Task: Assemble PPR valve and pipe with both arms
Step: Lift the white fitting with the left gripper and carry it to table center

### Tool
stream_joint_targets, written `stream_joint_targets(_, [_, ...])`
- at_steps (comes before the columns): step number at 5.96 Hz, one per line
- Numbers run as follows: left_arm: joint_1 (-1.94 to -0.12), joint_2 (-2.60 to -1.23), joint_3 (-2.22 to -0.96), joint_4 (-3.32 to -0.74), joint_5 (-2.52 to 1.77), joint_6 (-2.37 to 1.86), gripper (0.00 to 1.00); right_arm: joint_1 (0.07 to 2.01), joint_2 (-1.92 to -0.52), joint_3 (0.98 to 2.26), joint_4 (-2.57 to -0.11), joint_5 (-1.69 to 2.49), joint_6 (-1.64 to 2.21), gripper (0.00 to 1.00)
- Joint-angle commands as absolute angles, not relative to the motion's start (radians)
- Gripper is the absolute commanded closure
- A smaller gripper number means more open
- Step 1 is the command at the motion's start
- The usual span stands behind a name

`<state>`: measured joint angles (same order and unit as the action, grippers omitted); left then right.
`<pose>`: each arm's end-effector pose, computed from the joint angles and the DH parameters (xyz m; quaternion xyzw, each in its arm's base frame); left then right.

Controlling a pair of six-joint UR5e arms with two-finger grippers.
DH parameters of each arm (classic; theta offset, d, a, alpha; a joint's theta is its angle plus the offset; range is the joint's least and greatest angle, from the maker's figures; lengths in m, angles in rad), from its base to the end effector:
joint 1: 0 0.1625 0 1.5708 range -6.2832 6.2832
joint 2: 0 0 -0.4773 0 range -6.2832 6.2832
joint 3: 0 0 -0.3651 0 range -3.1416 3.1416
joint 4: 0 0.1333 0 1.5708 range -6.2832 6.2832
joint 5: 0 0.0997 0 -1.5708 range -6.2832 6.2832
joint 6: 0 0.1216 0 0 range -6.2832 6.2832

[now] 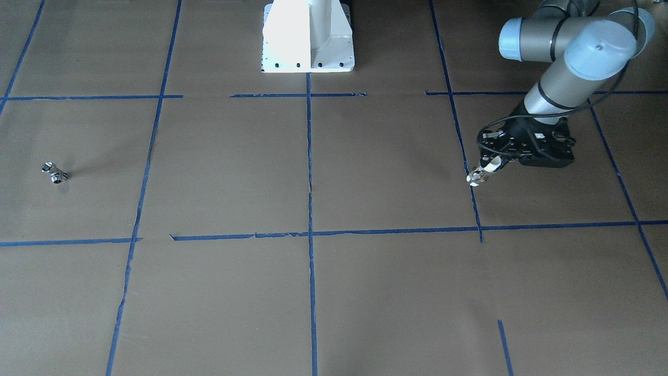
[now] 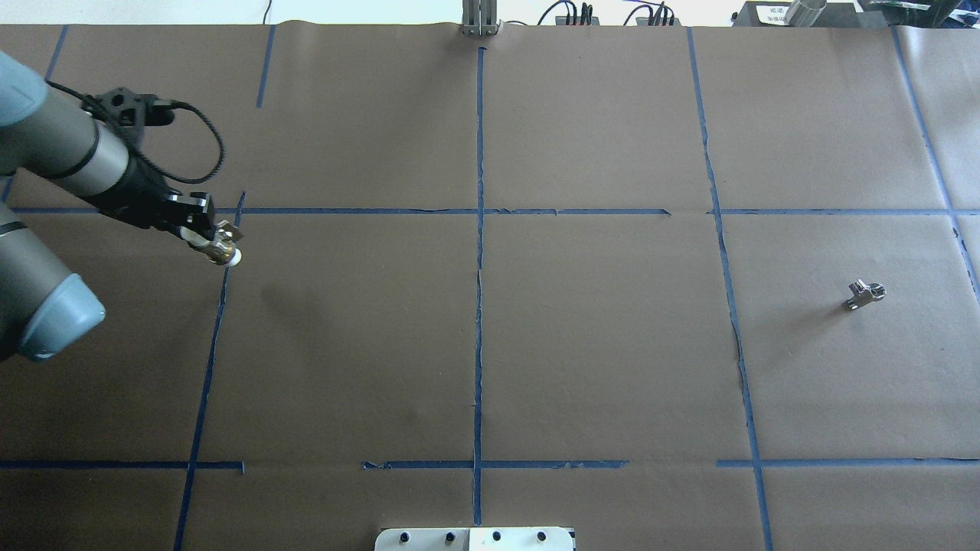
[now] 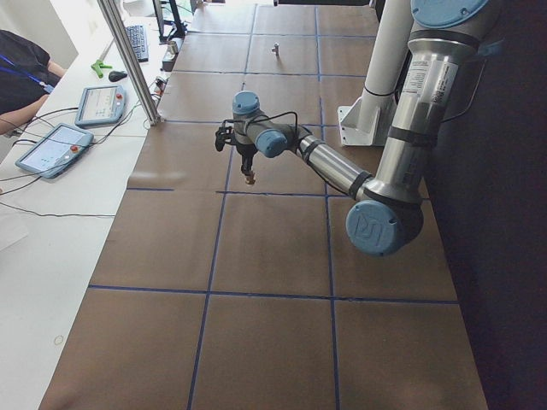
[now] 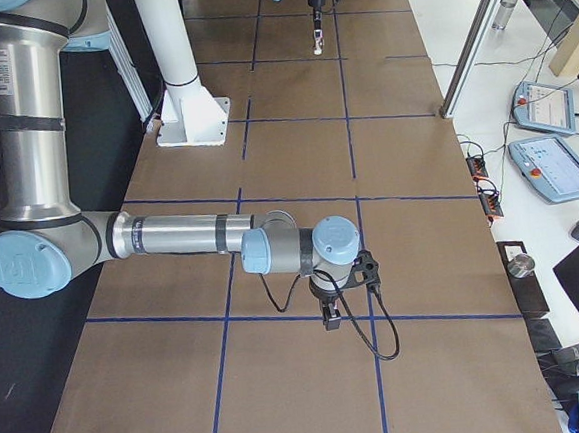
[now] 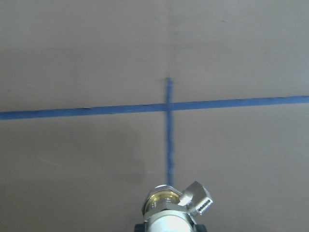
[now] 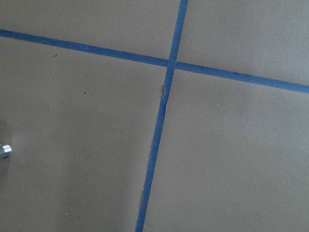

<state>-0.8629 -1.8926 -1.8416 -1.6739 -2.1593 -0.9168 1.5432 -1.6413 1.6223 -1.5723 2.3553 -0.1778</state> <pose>0.3370 -0.4949 0.4251 0.0265 0.4243 0.0045 0.9051 0.0355 -0.4305 0.7336 0.0192 -0.3819 -0.0908 0.9195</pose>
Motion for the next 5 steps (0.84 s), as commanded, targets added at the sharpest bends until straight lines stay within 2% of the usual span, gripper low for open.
stream_joint_targets(1, [-0.697,-2.126,-1.804,-1.525,-2.07,-1.122,1.0,1.542,-1.641,1.62,-1.572,2.355,-0.178,0.0])
stream_joint_targets(3, [-0.588,-2.385,-1.594,-1.502,-1.969,-1.281,1.0,1.543,-1.643,1.62,-1.572,2.356,-0.178,0.0])
stream_joint_targets(5, [-0.548,-2.52,-1.47,-1.517,-1.941,-1.339,1.0,1.543,-1.643,1.618,-1.572,2.355,-0.178,0.0])
